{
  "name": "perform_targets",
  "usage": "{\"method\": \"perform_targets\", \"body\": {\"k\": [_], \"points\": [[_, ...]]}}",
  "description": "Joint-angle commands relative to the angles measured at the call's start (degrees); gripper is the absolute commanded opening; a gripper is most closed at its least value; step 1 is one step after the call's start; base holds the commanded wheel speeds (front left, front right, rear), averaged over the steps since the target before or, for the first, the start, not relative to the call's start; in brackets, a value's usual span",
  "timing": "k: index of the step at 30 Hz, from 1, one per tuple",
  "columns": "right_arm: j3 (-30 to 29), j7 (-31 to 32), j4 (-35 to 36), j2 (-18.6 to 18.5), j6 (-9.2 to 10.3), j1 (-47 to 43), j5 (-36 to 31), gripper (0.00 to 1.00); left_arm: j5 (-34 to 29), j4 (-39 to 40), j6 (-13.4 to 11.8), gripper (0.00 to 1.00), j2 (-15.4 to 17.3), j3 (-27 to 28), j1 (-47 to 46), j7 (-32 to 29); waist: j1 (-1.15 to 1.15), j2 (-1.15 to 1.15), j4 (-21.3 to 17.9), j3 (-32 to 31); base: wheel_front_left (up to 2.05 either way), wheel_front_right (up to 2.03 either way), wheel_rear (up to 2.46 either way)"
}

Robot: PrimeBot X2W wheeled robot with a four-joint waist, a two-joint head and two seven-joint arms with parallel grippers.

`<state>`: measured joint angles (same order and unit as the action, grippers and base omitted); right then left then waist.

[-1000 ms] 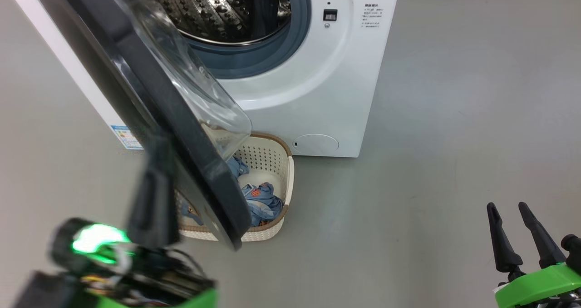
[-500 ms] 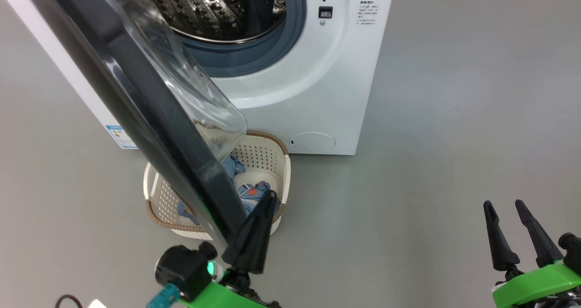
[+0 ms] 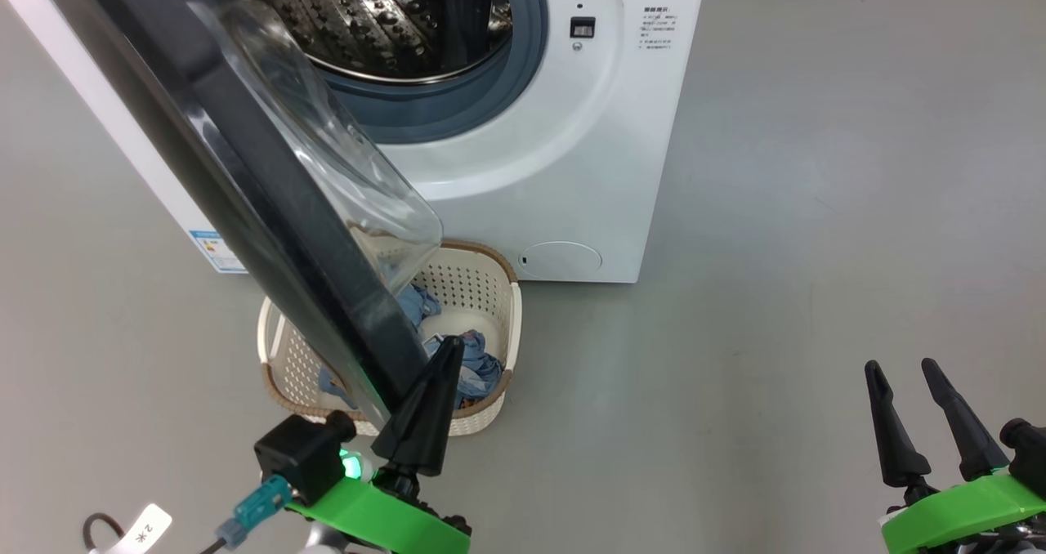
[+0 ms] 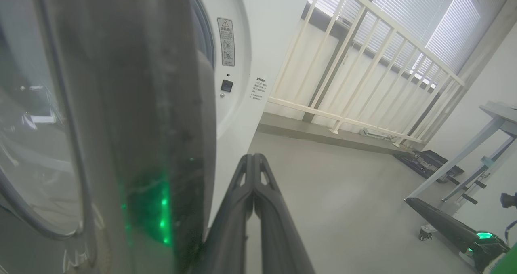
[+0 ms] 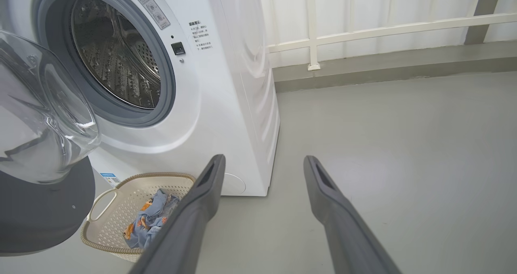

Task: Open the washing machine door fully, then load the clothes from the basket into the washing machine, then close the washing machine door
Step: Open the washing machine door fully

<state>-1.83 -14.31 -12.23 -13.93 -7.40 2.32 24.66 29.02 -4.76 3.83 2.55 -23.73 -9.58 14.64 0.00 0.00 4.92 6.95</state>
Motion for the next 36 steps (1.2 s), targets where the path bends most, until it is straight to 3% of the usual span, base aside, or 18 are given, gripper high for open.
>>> {"method": "perform_targets", "body": {"k": [1, 23, 36], "points": [[1.19, -0.69, 1.70, -0.78, -0.09, -0.18, -0.68, 1.00, 0.31, 0.50, 0.01, 0.00, 0.33, 2.79, -2.13, 0.36, 0.00, 0.00, 0.11, -0.09, 0.00, 0.00, 0.00], [1.49, -0.69, 2.57, -1.35, -0.09, -0.11, -0.91, 1.00, -0.50, 0.47, 0.67, 0.00, 0.32, 6.06, 0.44, 0.36, 0.00, 0.00, 5.05, 0.61, 0.00, 0.00, 0.00], [1.07, -0.69, 2.63, -2.01, -0.09, -0.28, -1.00, 1.00, -2.70, 3.64, -1.07, 0.00, 0.32, 6.65, 3.86, 0.36, 0.00, 0.00, 10.35, 0.80, 0.00, 0.00, 0.00]]}}
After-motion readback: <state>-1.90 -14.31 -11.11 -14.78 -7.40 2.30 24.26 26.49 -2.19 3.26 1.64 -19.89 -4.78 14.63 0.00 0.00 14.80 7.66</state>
